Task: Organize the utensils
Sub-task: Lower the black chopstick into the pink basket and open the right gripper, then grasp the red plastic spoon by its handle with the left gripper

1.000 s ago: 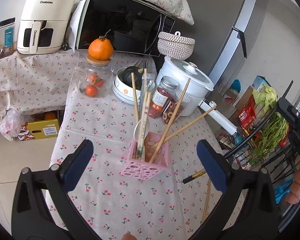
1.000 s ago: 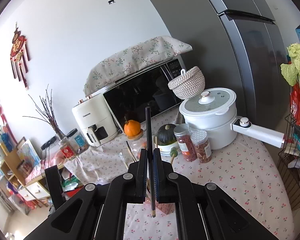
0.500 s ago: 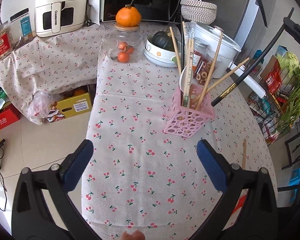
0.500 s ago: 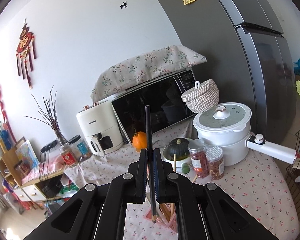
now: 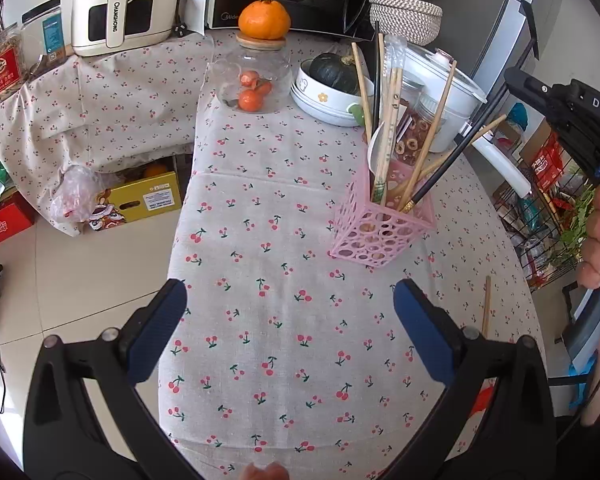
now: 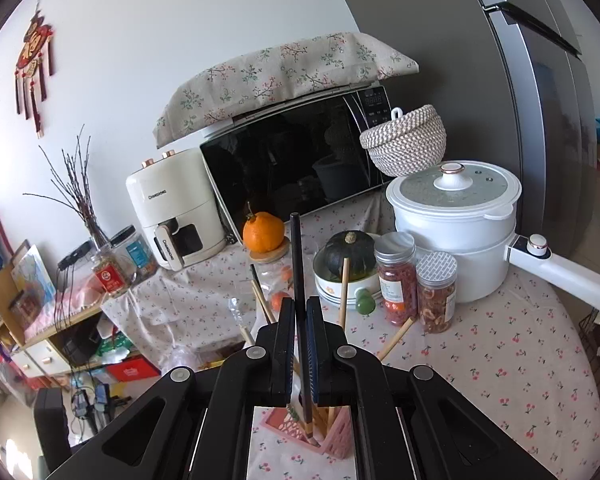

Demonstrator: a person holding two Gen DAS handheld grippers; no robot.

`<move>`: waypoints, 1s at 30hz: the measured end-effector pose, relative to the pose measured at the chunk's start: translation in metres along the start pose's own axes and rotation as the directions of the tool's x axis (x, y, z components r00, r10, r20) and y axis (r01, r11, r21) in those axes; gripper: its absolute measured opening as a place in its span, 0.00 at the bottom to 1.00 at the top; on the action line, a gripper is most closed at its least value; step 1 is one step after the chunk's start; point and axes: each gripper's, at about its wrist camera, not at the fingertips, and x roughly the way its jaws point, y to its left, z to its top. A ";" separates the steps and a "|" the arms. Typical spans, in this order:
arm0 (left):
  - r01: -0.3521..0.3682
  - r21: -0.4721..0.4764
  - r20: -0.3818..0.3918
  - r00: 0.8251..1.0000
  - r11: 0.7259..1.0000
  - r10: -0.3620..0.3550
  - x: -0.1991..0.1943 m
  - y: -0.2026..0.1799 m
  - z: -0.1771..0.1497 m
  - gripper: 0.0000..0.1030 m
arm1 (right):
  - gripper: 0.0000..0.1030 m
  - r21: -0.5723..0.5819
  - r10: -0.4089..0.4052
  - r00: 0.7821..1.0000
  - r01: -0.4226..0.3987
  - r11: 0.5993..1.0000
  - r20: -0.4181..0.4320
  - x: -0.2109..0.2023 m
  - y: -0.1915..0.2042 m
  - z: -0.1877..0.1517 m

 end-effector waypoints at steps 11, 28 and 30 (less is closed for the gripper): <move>0.005 0.020 0.010 1.000 1.000 -0.005 0.000 -0.007 -0.003 0.99 | 0.71 0.071 0.017 0.999 -0.020 0.997 0.037 -0.022 -0.015 0.008; 0.039 0.158 -0.027 0.999 0.987 -0.035 -0.005 -0.051 -0.024 1.00 | 1.00 0.001 -0.175 0.972 0.177 0.984 -0.154 -0.069 -0.050 -0.040; 0.055 0.182 -0.046 0.998 0.982 -0.047 -0.004 -0.060 -0.031 1.00 | 1.00 0.000 -0.206 0.964 0.209 0.978 -0.165 -0.081 -0.058 -0.049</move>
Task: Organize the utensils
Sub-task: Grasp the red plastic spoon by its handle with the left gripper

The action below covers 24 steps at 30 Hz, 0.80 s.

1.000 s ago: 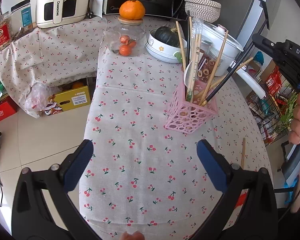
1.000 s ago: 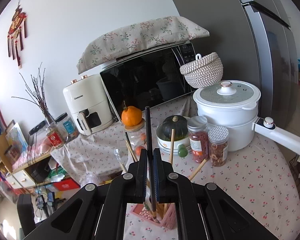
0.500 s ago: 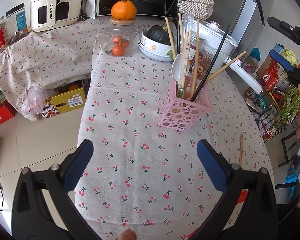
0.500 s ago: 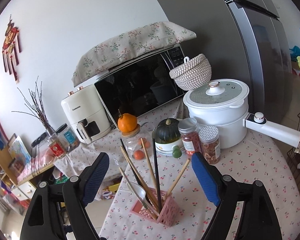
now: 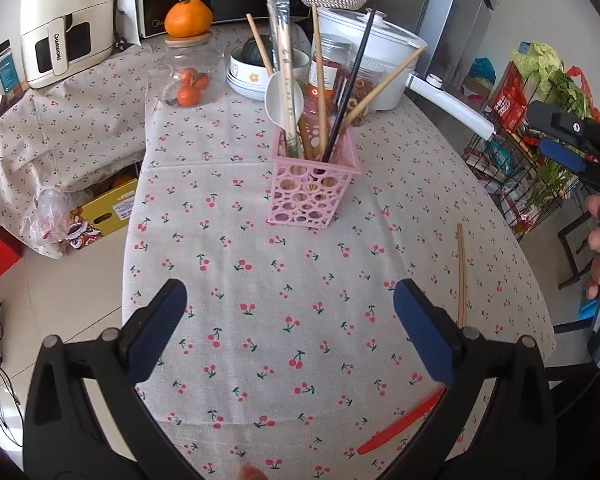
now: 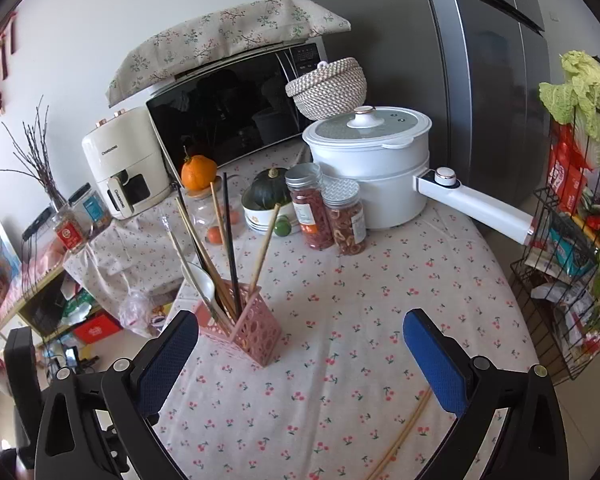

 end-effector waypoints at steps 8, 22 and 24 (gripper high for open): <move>0.109 0.166 -0.104 0.990 0.980 -0.092 0.017 -0.056 -0.031 0.99 | 1.00 -0.004 -0.097 0.988 0.097 0.995 -0.118 -0.034 -0.036 -0.050; 0.179 0.393 -0.330 0.943 0.902 -0.043 0.056 -0.127 -0.078 0.99 | 1.00 0.050 -0.152 0.953 0.171 0.984 -0.263 -0.039 -0.086 -0.112; 0.194 0.400 -0.339 0.939 0.896 -0.052 0.057 -0.132 -0.081 0.98 | 1.00 0.061 -0.158 0.951 0.180 0.982 -0.266 -0.041 -0.092 -0.115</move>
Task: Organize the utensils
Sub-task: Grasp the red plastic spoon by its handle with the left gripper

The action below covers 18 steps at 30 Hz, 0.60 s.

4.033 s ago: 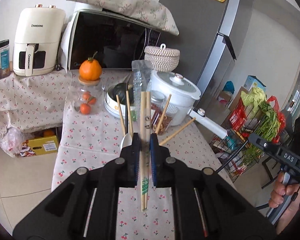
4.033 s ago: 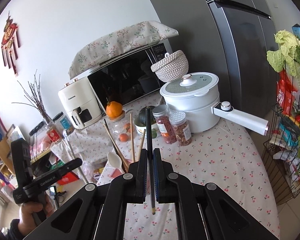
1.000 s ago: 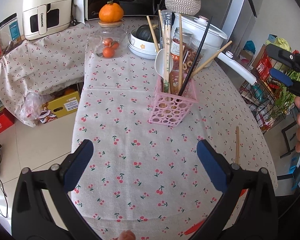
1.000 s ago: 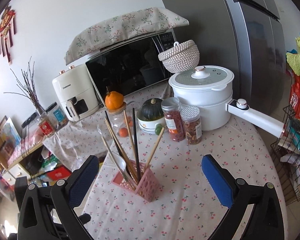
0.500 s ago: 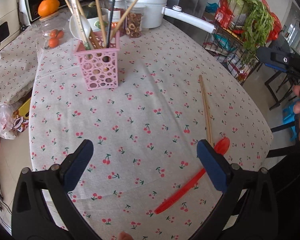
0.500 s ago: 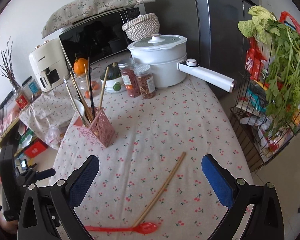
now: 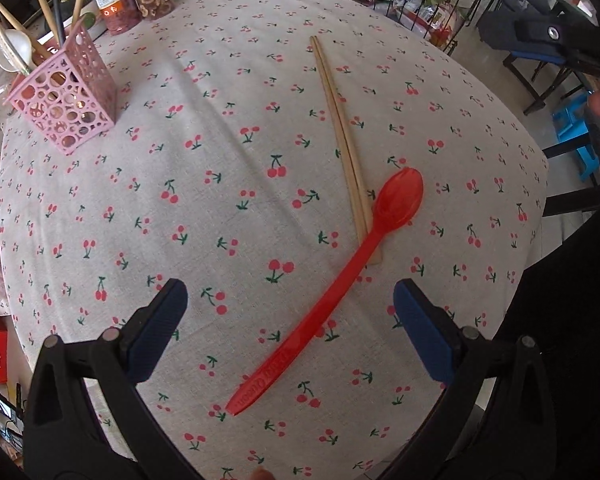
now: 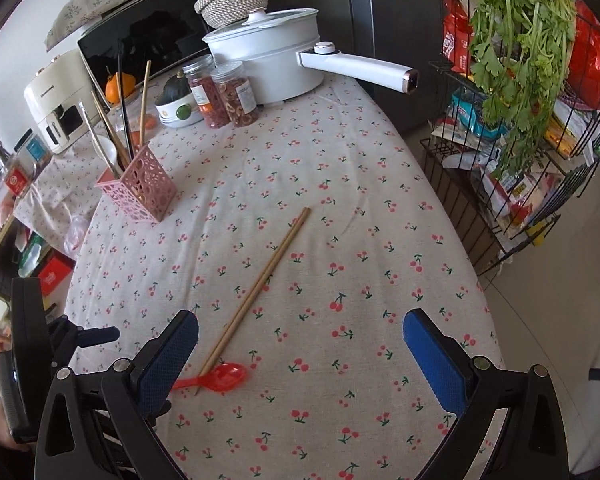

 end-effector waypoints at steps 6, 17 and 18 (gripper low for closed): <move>0.062 0.024 -0.018 0.998 0.998 -0.062 0.010 -0.012 0.003 0.60 | 1.00 0.063 0.014 1.000 -0.013 0.998 -0.020 0.003 -0.018 -0.004; 0.148 0.052 -0.017 0.989 0.988 -0.147 0.016 -0.023 0.014 0.17 | 1.00 0.092 0.023 0.998 -0.018 0.996 -0.052 0.011 -0.025 -0.004; 0.160 0.049 -0.016 0.987 0.986 -0.159 0.017 -0.024 0.016 0.14 | 1.00 0.090 0.023 0.998 -0.018 0.996 -0.056 0.012 -0.024 -0.004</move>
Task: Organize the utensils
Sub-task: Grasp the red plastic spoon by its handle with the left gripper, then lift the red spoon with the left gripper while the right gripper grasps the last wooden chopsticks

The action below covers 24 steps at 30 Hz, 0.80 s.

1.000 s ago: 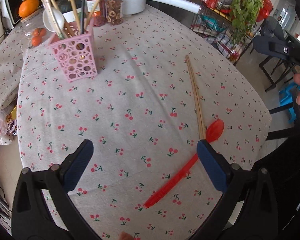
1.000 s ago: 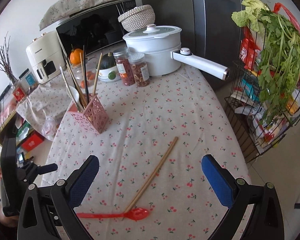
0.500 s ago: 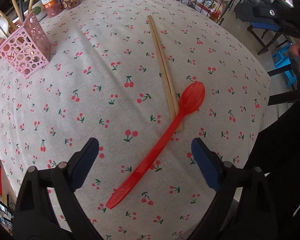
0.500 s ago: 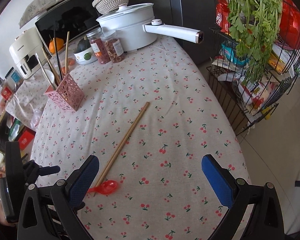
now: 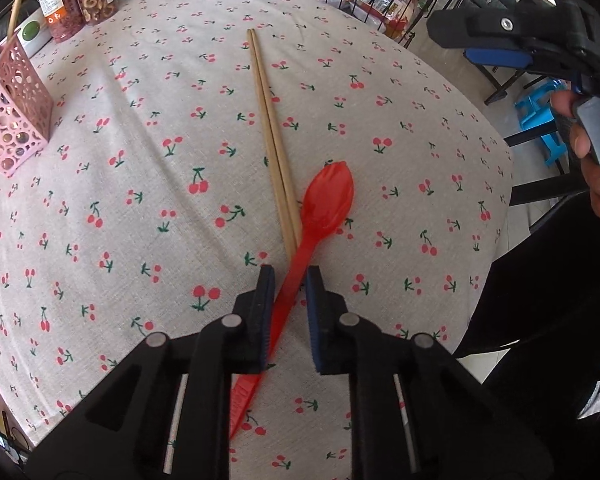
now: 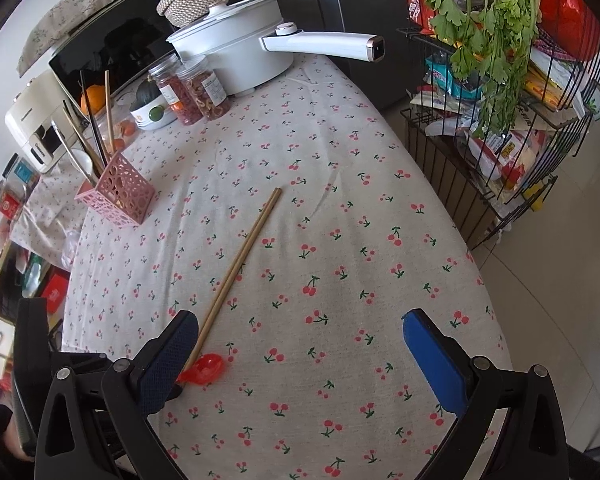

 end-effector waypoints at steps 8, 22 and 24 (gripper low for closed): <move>0.035 -0.042 0.037 0.999 0.999 -0.033 -0.012 0.007 0.000 0.09 | 1.00 -0.011 -0.005 1.000 0.005 1.000 -0.020 0.007 0.004 0.001; 0.070 -0.190 0.229 0.973 0.979 -0.025 -0.071 0.049 -0.006 0.09 | 1.00 0.037 0.006 0.991 -0.001 0.999 -0.132 0.050 0.022 0.025; 0.075 -0.214 0.246 0.969 0.974 -0.020 -0.076 0.056 -0.006 0.09 | 1.00 0.036 0.002 0.989 0.004 0.999 -0.150 0.059 0.026 0.032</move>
